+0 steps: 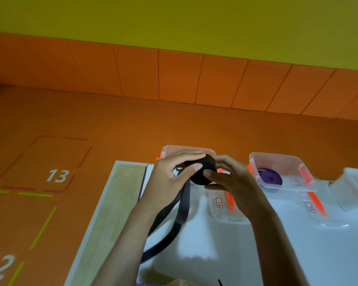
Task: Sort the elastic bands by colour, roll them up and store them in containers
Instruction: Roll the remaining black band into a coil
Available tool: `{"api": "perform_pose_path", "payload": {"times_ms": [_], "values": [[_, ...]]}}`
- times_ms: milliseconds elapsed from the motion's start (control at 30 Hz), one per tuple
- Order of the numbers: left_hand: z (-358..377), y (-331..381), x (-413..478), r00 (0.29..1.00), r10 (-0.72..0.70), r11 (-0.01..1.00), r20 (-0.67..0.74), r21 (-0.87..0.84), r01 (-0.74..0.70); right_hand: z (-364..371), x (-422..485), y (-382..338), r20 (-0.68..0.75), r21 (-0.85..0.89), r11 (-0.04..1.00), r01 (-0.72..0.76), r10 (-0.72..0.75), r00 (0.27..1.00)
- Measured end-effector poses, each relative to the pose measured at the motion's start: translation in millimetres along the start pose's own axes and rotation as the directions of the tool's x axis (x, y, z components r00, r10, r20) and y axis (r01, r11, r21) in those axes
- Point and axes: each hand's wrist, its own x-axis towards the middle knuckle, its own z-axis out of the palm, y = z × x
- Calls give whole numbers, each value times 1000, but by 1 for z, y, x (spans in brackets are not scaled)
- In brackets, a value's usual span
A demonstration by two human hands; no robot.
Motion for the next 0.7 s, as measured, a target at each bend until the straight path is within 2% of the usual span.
{"api": "perform_pose_path", "payload": {"times_ms": [133,267,333,400,433,600,700], "values": [[-1,1,0,998,12,998,-67,-62,-16,2,2,1,12,100,995,22,-23,1000],[-10,5,3,999,3,996,-47,-87,-7,3,0,5,93,247,969,4,-28,995],[-14,7,5,999,5,998,-37,-70,-7,4,-1,4,99,137,990,33,-47,994],[-15,7,5,999,-21,998,-46,-68,18,3,0,1,42,-64,994,89,-86,995],[-14,7,4,998,-36,996,-60,-83,31,1,1,0,13,-100,991,92,-91,996],[-13,6,1,997,-45,981,-59,-192,33,-2,1,6,-29,110,994,12,-9,1000],[-17,5,1,998,-46,979,-49,-203,35,-1,1,10,-3,161,987,-16,16,1000]]}}
